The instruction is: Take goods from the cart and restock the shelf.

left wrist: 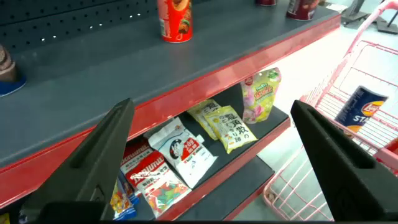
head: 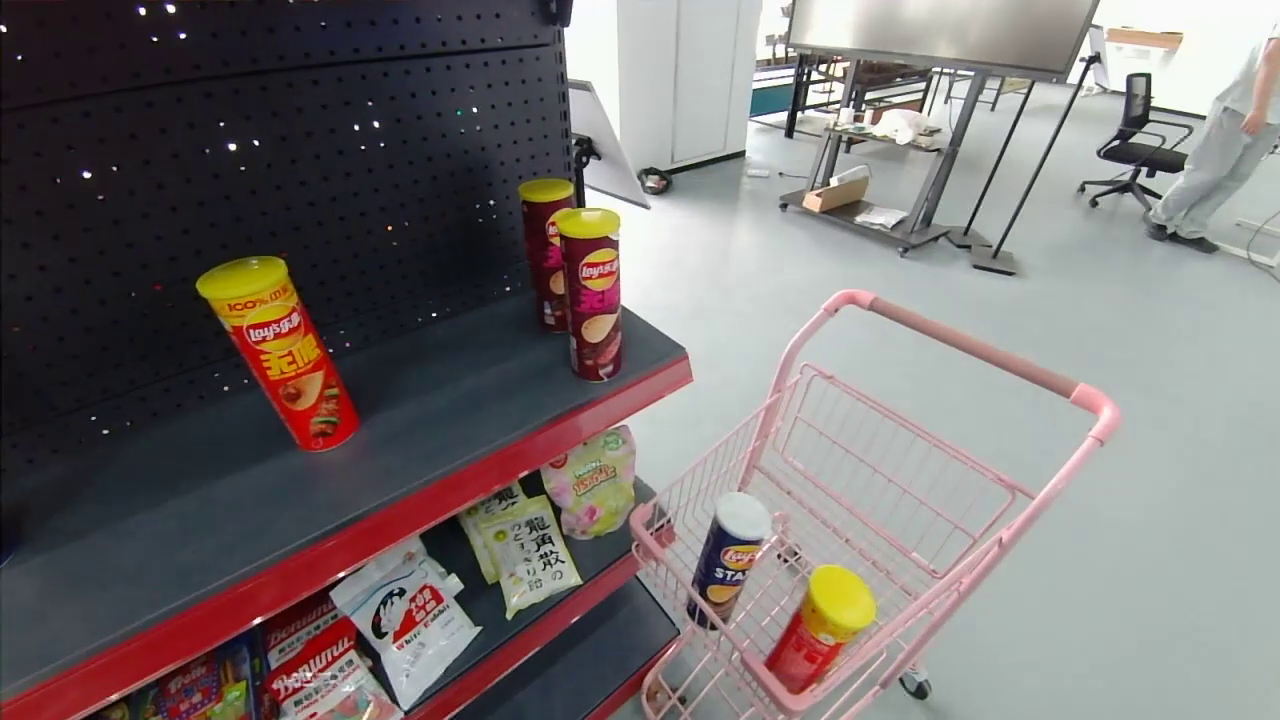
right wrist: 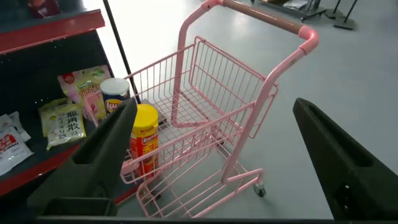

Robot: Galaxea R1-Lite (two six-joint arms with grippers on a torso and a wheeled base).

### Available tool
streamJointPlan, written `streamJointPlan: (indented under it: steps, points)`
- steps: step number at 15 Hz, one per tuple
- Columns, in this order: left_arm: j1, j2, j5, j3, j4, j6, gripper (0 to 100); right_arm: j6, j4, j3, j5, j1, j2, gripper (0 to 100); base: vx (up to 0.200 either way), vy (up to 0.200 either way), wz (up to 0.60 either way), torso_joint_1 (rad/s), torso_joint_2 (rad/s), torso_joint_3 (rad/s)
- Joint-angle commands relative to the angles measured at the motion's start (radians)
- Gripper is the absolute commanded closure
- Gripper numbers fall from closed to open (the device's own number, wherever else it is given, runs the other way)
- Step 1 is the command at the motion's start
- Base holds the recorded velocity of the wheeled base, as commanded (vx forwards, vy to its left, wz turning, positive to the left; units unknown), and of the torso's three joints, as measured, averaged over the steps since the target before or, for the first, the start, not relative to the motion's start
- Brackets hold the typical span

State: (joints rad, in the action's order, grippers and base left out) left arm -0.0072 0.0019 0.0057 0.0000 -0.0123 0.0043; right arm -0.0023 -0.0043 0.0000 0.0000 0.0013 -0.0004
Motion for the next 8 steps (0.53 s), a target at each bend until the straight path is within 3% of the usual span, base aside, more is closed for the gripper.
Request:
streamJointPlan:
  steps: [1,8]
  points:
    - [0.001,0.0,0.0,0.0,0.0,0.0,0,-0.001,0.0,0.0,0.0,0.0,0.0,0,0.0,0.0,0.0,0.0,0.0,0.0]
    - [0.001,0.0,0.002,0.0,0.0,-0.001,0,-0.002,0.0,0.0,0.002,0.0,0.0,0,0.0,0.0,0.0,-0.126,0.3,0.163]
